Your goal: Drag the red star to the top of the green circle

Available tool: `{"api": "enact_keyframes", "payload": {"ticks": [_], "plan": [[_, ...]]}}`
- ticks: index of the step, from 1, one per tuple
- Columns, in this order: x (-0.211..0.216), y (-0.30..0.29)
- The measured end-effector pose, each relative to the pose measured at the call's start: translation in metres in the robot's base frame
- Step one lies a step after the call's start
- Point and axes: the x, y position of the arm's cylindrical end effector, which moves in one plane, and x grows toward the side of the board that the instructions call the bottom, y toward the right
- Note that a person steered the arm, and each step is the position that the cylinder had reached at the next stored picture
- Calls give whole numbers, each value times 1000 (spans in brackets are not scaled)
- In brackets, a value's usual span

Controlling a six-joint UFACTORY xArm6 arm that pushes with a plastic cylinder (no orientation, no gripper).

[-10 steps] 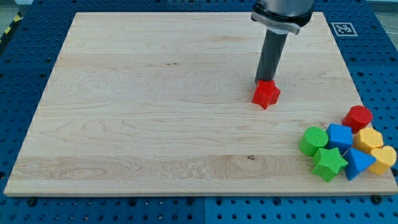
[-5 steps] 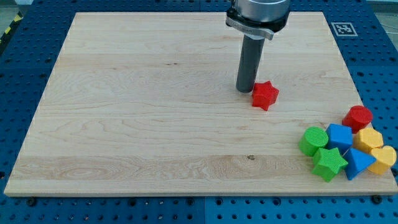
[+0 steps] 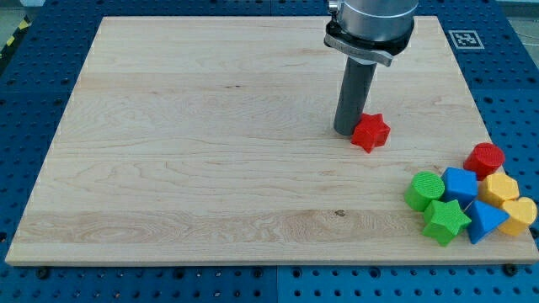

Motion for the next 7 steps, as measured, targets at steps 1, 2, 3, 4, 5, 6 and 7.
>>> {"api": "enact_keyframes", "payload": {"ticks": [1,2,3,4,5,6,7], "plan": [[0,0],[1,12],[4,23],[8,32],[0,44],[-4,62],[1,76]]}}
